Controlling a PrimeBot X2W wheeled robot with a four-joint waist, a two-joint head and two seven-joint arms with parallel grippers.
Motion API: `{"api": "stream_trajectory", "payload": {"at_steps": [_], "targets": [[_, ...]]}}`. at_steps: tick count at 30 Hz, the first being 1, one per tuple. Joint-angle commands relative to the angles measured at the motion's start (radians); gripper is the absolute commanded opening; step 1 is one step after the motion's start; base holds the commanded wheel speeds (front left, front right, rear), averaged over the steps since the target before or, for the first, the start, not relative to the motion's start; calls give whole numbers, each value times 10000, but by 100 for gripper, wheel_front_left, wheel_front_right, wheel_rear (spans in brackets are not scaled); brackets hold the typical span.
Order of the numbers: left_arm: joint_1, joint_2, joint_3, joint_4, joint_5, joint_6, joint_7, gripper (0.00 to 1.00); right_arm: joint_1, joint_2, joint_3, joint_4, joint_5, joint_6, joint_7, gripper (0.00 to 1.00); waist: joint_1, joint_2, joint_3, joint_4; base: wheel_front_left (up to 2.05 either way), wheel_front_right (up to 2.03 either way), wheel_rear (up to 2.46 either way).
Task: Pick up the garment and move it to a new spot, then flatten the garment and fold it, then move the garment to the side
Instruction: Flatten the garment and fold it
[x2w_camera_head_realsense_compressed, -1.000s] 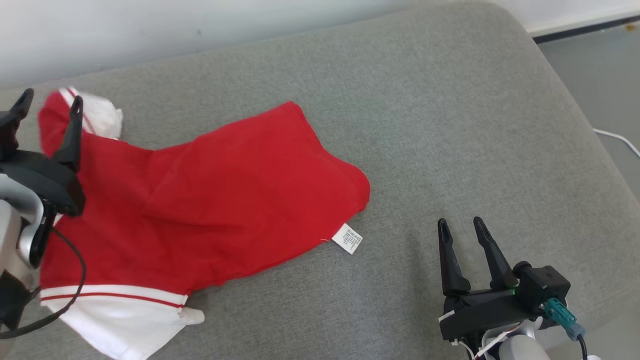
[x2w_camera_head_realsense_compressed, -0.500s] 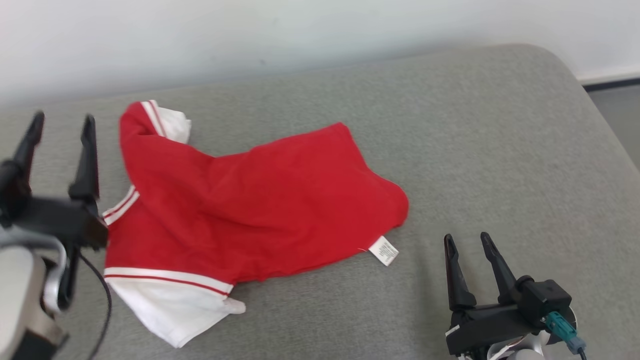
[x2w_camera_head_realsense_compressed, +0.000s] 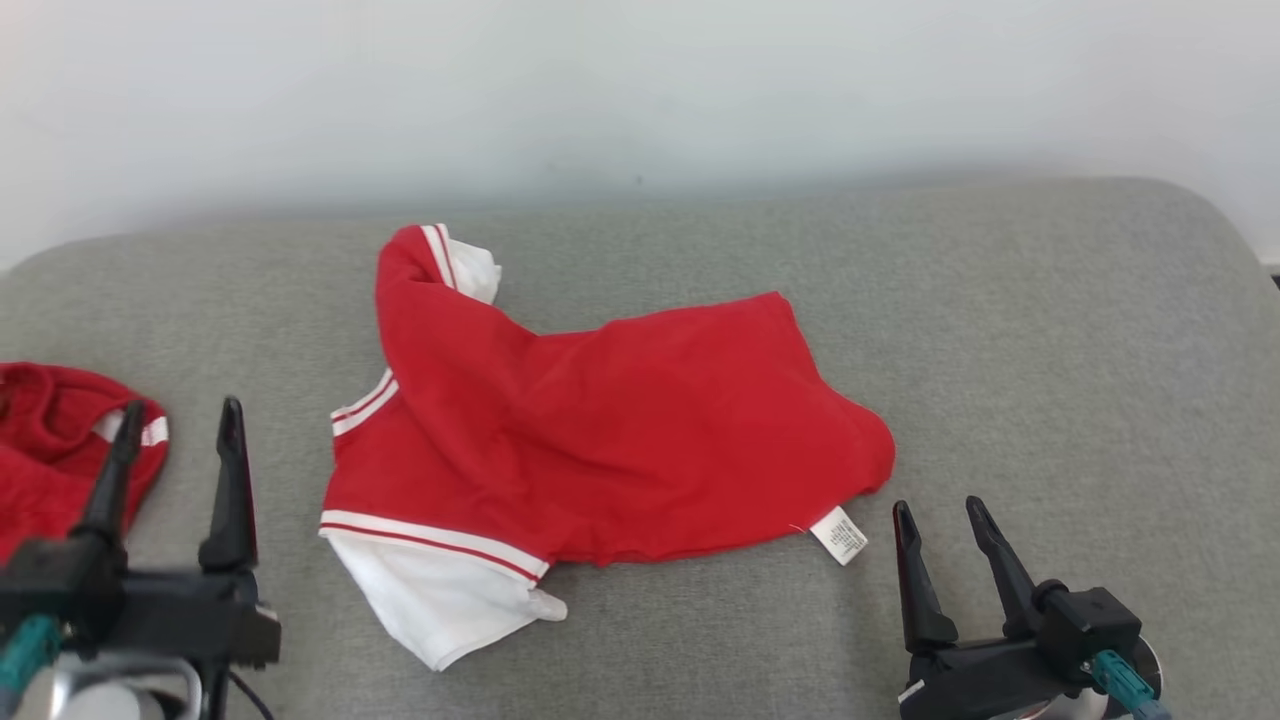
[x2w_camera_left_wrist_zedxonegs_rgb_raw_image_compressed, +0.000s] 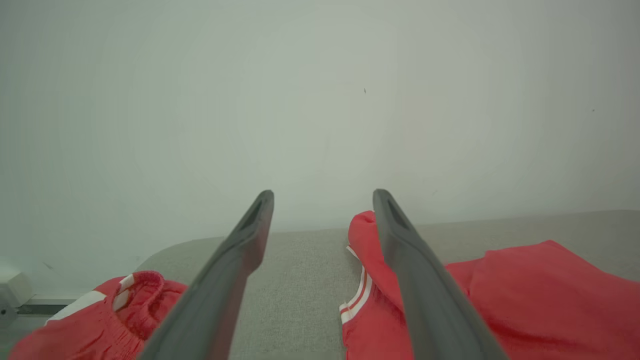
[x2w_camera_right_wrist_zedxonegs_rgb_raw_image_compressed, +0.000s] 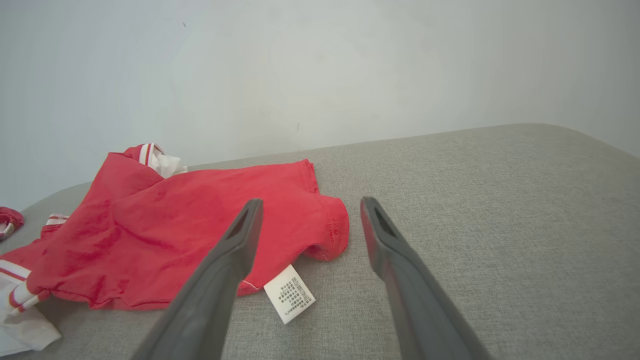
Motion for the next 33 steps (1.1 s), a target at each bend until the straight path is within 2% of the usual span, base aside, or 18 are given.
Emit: {"api": "stream_trajectory", "payload": {"at_steps": [1, 11, 17, 23, 33], "targets": [[362, -234, 183, -256, 241, -75, -32, 100, 115, 23, -25, -2, -37, -22, -5, 100, 2, 1, -154, 225, 0, 0, 0], [1721, -1510, 1566, -1139, 878, -616, -32, 100, 160, 24, 12, 33, -65, -22, -5, 100, 2, 1, -217, 367, 0, 0, 0], [2473, -2195, 1926, -896, 1349, -973, -33, 100, 181, 25, 29, 42, -86, -22, -5, 100, 2, 1, -161, 384, 0, 0, 0], [2655, -2553, 2049, -523, 1563, -1153, -33, 100, 170, 23, -37, 2, -105, -22, -5, 100, 2, 1, -53, 442, 0, 0, 0], [2529, -2802, 2117, -386, 1768, -1241, -33, 100, 46, 25, 18, 67, -148, -22, -5, 100, 2, 1, -17, 449, 0, 0, 0]]}}
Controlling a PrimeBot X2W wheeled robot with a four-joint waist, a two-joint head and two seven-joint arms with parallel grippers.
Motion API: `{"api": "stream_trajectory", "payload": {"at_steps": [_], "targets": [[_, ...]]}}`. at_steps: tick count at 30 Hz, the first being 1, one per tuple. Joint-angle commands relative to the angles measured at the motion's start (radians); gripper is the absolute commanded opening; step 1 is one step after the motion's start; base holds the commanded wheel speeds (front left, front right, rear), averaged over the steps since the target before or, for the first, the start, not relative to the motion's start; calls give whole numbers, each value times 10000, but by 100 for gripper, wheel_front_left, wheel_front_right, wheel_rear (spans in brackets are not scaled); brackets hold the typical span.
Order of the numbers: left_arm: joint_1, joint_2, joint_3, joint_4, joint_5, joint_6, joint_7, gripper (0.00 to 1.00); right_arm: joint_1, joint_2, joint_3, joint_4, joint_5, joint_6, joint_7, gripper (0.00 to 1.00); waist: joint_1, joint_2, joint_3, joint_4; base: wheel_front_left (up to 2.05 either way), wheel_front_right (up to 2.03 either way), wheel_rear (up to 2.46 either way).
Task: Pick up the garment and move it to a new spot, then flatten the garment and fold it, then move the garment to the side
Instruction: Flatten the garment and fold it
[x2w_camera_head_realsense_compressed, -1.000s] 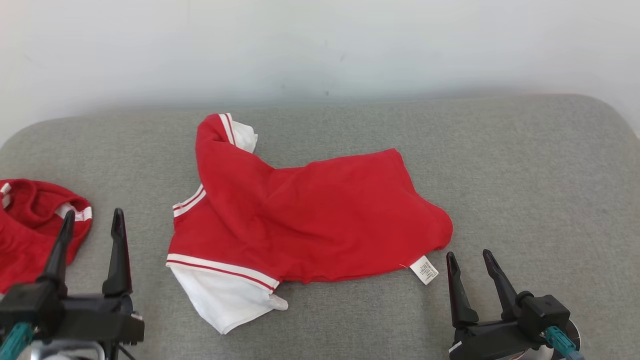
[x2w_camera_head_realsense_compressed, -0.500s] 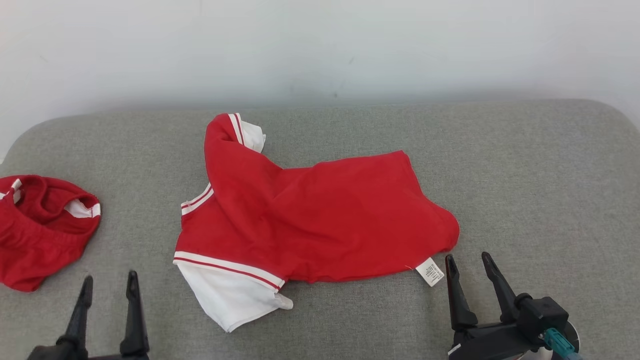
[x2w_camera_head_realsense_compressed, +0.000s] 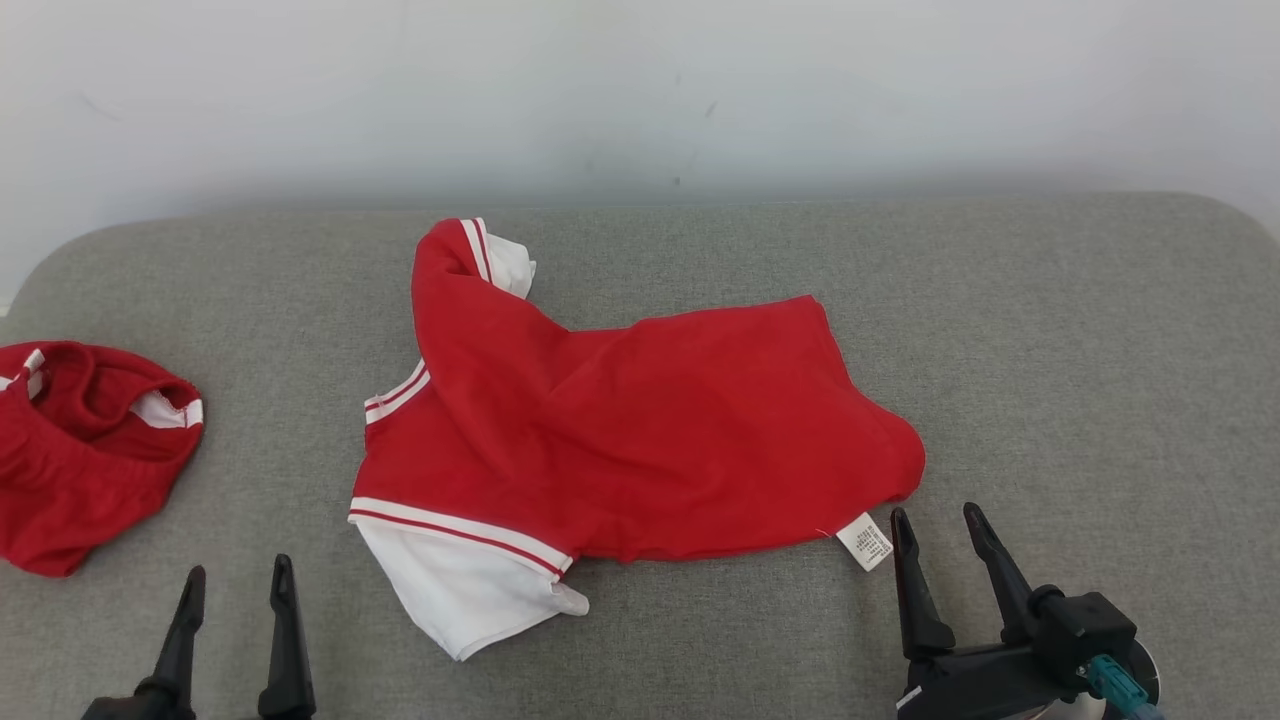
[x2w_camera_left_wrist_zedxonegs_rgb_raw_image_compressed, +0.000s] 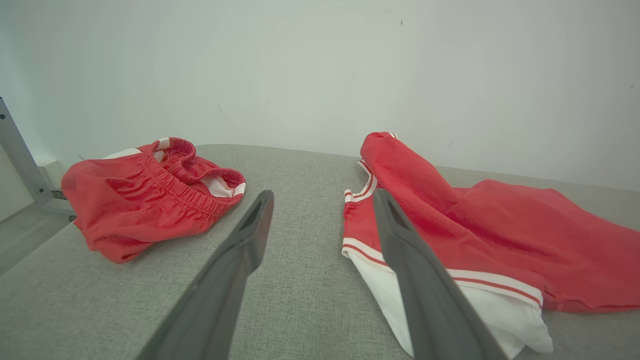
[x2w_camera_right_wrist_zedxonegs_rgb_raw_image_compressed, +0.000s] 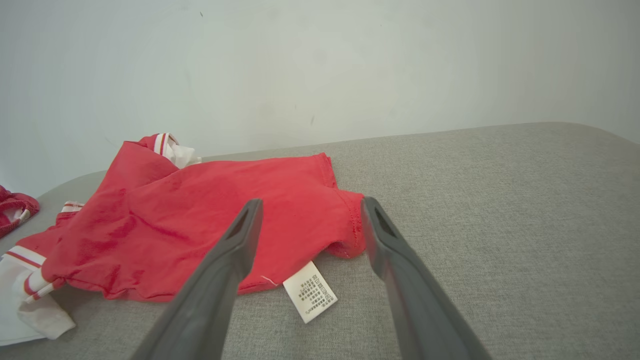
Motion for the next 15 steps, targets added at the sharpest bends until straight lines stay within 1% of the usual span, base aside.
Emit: {"api": "stream_trajectory", "payload": {"at_steps": [1, 4, 9, 12, 15], "targets": [[3, -53, -25, 71, 33, 0, -33, 100, -37, 28, 42, 9, -42, -22, -5, 100, 0, 0, -5, -21, 0, 0, 0], [51, -50, -354, 367, -46, -12, -33, 100, -64, 27, 65, 24, -20, -22, -4, 100, 0, 0, 9, -95, 0, 0, 0], [-281, 152, -1307, 1360, -338, -3, -33, 100, -124, 27, 111, 9, 11, -22, -4, 100, 0, 0, 118, -261, 0, 0, 0], [-561, 226, -1662, 2139, -552, -5, -33, 100, -192, 25, 105, 26, 6, -22, -4, 100, 0, 0, 227, -413, 0, 0, 0], [-955, 244, -1792, 2901, -797, -5, -33, 100, -246, 28, 102, 19, -25, -22, -4, 100, 0, 0, 335, -572, 0, 0, 0]]}}
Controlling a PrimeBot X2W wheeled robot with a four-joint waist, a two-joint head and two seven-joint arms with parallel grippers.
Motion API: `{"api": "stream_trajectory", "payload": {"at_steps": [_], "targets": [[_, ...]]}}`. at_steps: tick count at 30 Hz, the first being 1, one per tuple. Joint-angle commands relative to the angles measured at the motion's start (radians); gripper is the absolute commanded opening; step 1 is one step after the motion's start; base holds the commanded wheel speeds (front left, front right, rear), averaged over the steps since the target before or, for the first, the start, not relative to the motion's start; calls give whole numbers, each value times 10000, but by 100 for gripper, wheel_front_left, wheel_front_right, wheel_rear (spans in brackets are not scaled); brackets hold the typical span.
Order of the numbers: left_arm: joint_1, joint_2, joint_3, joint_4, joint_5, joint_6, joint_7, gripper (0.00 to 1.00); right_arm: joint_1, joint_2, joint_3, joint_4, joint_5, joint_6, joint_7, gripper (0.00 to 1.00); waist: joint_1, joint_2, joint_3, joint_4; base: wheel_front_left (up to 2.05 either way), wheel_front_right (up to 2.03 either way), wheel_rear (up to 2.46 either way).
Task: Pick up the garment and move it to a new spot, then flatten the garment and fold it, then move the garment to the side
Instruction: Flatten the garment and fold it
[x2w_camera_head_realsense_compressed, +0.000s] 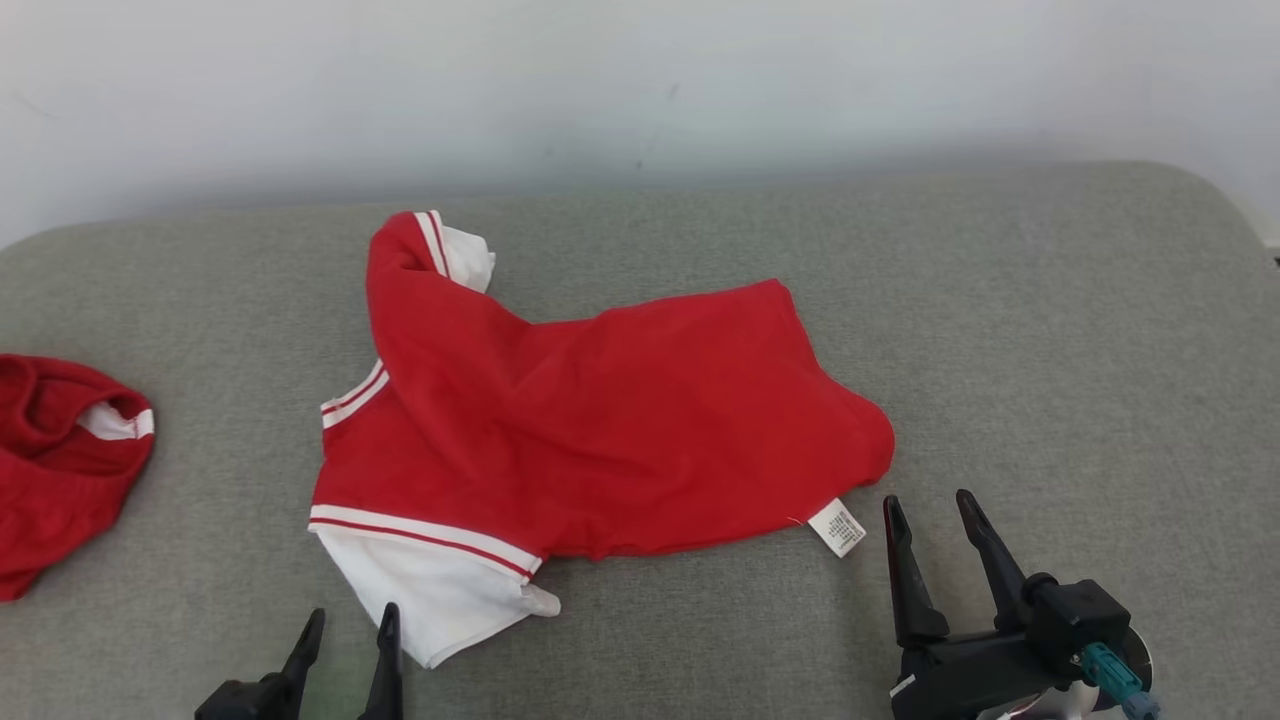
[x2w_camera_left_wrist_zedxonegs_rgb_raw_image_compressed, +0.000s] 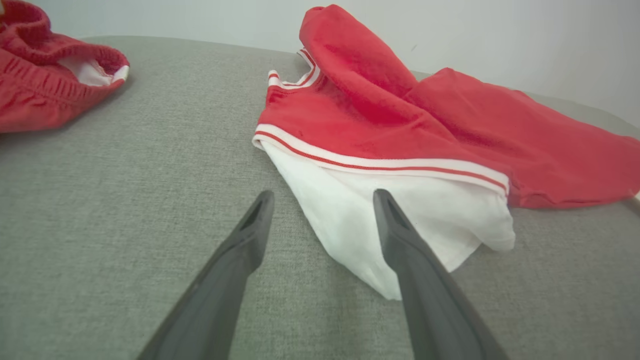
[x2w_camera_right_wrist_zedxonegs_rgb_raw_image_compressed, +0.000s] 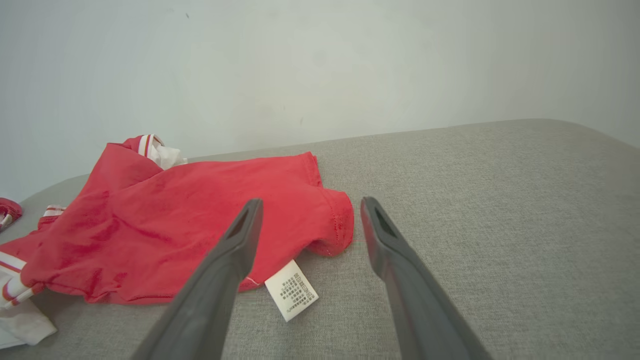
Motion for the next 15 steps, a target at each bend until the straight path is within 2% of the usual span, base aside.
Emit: {"api": "stream_trajectory", "payload": {"at_steps": [1, 11, 12, 13, 14, 15], "targets": [[-314, 22, -47, 543, -109, 12, -33, 100, -65, 27, -5, -9, -46, -22, -4, 100, 0, -1, 151, -199, 0, 0, 0], [-969, -37, -332, 2452, -423, 10, -30, 100, -137, 27, -22, -24, -76, -22, -4, 100, 0, -1, 349, -608, 0, 0, 0], [-1033, -40, -388, 2573, -464, 7, -21, 82, -133, 28, -26, -24, -77, -22, -4, 100, 0, -1, 351, -624, 0, 0, 0], [-1104, -34, -430, 2610, -493, 4, -19, 50, -124, 27, -38, -27, -76, -22, -4, 100, 0, -1, 349, -635, 0, 0, 0], [-1155, -32, -428, 2575, -503, 6, -21, 0, -107, 27, -56, -37, -76, -22, -4, 100, 0, -1, 342, -634, 0, 0, 0], [-1161, -38, -418, 2532, -542, 7, -22, 0, -79, 25, -81, -55, -81, -22, -4, 100, 0, -1, 322, -612, 0, 0, 0]]}}
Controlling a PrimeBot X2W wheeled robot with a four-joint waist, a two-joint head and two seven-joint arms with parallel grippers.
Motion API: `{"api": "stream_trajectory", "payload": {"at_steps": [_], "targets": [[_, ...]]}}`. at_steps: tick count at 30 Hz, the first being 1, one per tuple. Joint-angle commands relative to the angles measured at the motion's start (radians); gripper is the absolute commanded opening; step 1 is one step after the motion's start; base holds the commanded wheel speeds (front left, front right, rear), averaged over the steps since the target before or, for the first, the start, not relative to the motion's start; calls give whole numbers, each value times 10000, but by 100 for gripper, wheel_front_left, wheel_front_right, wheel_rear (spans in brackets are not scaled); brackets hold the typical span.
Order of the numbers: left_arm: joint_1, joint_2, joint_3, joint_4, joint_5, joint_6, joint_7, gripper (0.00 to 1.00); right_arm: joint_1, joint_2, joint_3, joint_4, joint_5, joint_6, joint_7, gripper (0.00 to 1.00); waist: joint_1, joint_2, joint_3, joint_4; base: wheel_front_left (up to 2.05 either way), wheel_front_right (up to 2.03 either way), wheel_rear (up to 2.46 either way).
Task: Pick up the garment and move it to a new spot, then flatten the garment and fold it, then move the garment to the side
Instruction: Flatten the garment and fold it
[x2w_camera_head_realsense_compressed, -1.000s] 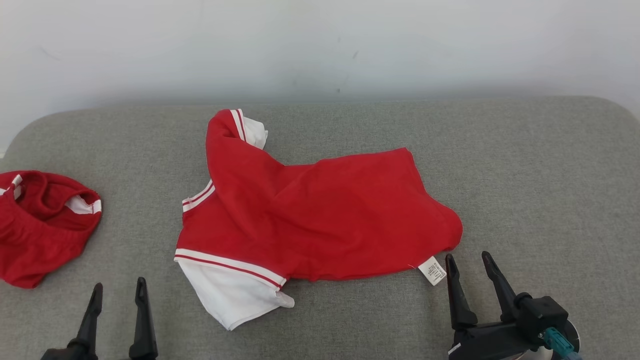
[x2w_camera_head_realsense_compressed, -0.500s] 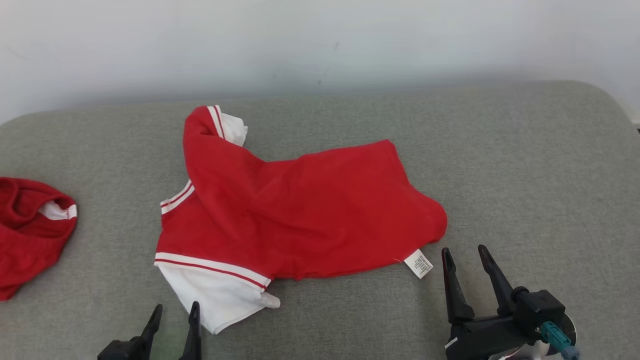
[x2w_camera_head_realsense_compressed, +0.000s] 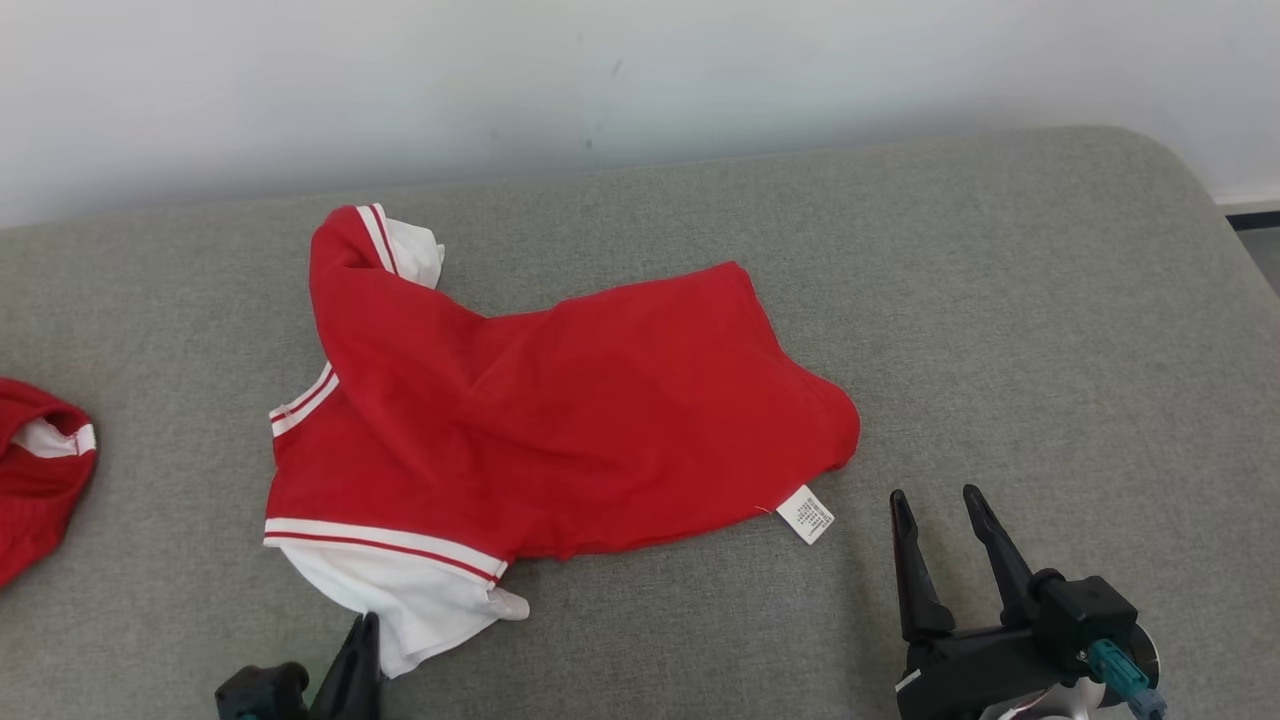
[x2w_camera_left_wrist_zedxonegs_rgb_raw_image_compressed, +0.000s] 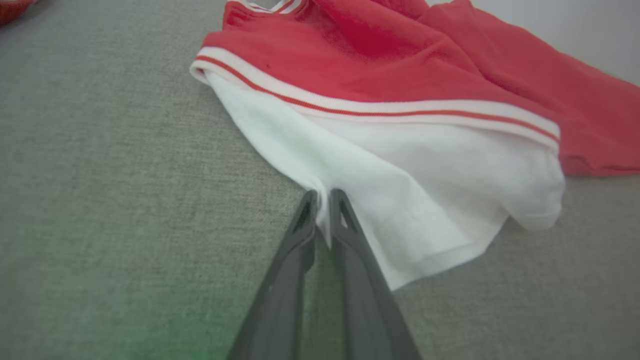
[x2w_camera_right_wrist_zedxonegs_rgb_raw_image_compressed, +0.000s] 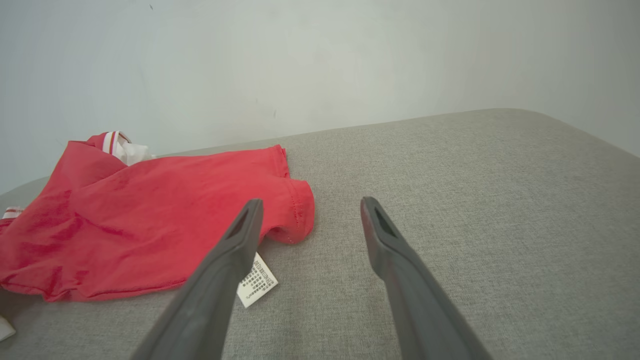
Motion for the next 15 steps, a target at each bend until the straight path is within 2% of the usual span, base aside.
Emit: {"api": "stream_trajectory", "payload": {"at_steps": [1, 15], "targets": [[-38, -28, -24, -52, -61, 5, -13, 0, 21, 29, -35, -52, -60, -22, -6, 100, -1, 0, -44, 51, 0, 0, 0], [1714, 48, 1117, -2696, 103, 6, -20, 0, 321, 27, -111, -11, 89, -22, -4, 100, -1, 0, -494, 997, 0, 0, 0]]}}
